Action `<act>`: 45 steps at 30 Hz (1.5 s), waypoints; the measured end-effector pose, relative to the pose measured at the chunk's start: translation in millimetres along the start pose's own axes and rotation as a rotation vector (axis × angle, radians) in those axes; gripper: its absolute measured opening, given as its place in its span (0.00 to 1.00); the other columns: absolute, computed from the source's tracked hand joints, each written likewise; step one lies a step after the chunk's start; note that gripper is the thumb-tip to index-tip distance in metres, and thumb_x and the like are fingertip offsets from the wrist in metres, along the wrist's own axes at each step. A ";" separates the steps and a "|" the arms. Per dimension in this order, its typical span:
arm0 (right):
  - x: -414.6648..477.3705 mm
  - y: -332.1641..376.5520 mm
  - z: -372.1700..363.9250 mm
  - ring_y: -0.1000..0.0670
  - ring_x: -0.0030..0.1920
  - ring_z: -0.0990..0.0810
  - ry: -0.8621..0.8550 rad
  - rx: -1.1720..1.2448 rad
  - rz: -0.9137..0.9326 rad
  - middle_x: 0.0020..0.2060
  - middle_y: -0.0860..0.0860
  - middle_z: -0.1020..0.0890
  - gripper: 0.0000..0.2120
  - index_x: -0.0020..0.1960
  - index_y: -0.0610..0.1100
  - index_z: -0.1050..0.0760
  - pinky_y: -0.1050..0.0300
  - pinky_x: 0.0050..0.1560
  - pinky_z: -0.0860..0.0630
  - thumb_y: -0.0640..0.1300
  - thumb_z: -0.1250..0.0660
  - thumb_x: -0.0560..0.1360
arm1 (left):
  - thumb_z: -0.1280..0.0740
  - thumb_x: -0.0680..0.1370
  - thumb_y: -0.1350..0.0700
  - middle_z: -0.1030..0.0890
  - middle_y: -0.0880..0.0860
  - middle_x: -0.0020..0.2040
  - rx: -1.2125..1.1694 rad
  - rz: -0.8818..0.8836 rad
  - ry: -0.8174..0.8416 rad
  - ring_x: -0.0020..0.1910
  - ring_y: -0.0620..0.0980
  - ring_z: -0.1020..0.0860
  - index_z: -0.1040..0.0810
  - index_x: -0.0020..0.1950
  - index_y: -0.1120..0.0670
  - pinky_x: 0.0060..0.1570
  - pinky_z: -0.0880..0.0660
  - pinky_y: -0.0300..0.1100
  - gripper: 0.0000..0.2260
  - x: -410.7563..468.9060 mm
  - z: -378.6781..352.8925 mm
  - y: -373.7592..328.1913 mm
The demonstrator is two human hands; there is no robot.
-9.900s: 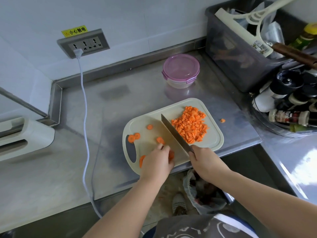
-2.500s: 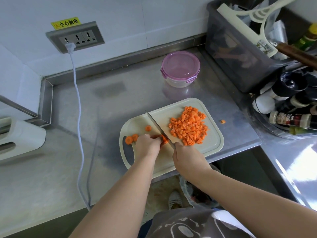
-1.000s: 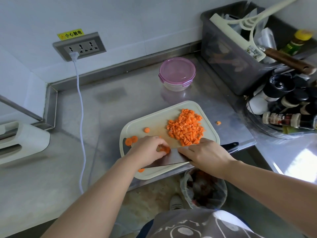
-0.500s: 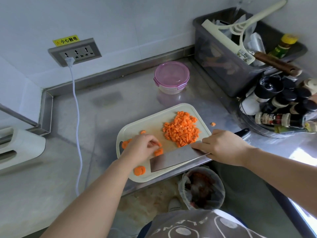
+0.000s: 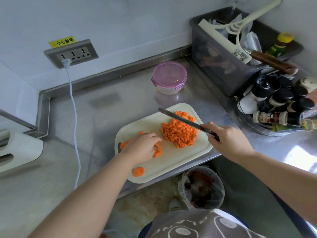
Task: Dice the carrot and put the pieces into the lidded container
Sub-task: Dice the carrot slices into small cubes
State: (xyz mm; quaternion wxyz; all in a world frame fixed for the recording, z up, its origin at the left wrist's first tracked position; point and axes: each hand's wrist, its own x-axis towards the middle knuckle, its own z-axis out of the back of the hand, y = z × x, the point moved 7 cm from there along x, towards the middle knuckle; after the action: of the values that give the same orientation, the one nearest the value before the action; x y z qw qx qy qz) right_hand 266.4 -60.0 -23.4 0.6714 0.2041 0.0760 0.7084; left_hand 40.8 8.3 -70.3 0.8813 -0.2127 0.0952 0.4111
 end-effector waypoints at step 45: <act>-19.5 70.5 -78.9 0.45 0.43 0.23 0.515 0.225 -0.383 0.43 0.46 0.22 0.09 0.49 0.43 0.29 0.46 0.47 0.23 0.45 0.46 0.81 | 0.30 0.74 0.57 0.19 0.52 0.47 -0.439 0.495 -0.359 0.46 0.52 0.20 0.20 0.51 0.54 0.42 0.26 0.42 0.07 -7.7 -16.7 3.9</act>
State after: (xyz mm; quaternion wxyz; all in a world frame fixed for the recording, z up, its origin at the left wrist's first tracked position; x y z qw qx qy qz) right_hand 170.9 -72.1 -71.5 0.7241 0.0733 0.3579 0.5850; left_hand 33.0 -2.4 -83.7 0.6916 -0.2916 -0.1026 0.6528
